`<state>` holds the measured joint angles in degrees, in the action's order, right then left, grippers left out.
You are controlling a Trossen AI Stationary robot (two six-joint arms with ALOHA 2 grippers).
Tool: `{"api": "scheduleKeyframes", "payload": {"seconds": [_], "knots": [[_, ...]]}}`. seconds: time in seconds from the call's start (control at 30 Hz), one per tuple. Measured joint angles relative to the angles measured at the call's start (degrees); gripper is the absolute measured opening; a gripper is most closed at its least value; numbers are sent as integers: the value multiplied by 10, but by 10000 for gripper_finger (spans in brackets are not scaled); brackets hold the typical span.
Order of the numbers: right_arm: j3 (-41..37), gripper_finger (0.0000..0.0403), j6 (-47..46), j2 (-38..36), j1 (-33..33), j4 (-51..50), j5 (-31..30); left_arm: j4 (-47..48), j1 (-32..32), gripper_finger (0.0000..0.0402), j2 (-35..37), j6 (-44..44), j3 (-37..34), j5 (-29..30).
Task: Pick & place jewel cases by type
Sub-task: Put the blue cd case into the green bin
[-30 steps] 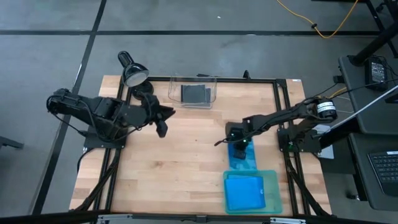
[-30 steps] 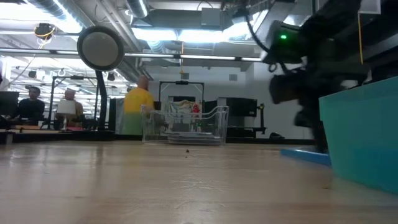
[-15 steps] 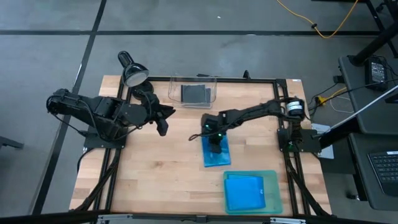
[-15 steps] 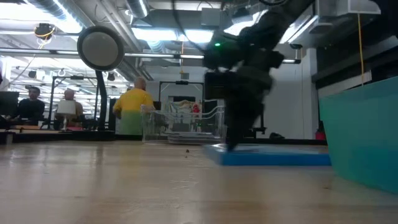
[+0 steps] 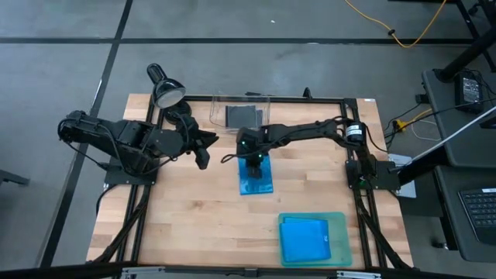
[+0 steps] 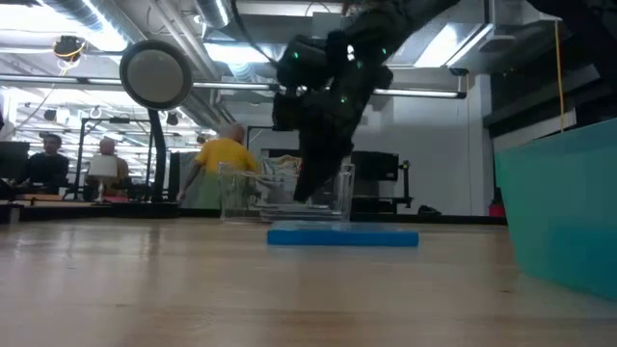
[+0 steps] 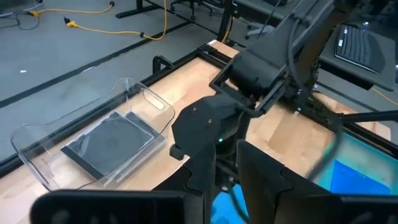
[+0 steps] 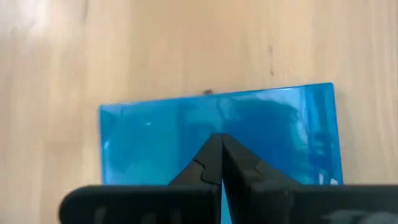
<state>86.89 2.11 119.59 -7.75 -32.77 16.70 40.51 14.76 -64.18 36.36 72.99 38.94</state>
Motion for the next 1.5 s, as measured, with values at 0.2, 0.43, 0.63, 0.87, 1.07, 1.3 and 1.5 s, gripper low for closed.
{"api": "scheduleKeyframes", "payload": {"seconds": [0.2, 0.43, 0.63, 0.87, 1.07, 1.3, 1.5], "knots": [[83, 6, 40, -1, 1, -98, 8, 16, 0, 59, 0, 8, -4, 1], [103, 7, 43, -10, 0, -228, -17, 13, 0, 59, 0, 123, -90, 1], [-16, 4, 0, -75, -2, -231, -22, 5, 0, 59, 0, 234, -179, -38], [-215, 6, -86, -206, -8, -138, -50, -68, 0, 59, 0, 290, -257, -65], [-340, 6, -153, -269, -8, -60, -53, -196, -9, 59, 0, 297, -324, -100], [-386, 4, -169, -263, -8, 23, -46, -287, -26, 79, -7, 314, -380, -134], [-387, 6, -157, -242, -8, 68, -44, -350, -31, 133, -66, 310, -389, -159]]}}
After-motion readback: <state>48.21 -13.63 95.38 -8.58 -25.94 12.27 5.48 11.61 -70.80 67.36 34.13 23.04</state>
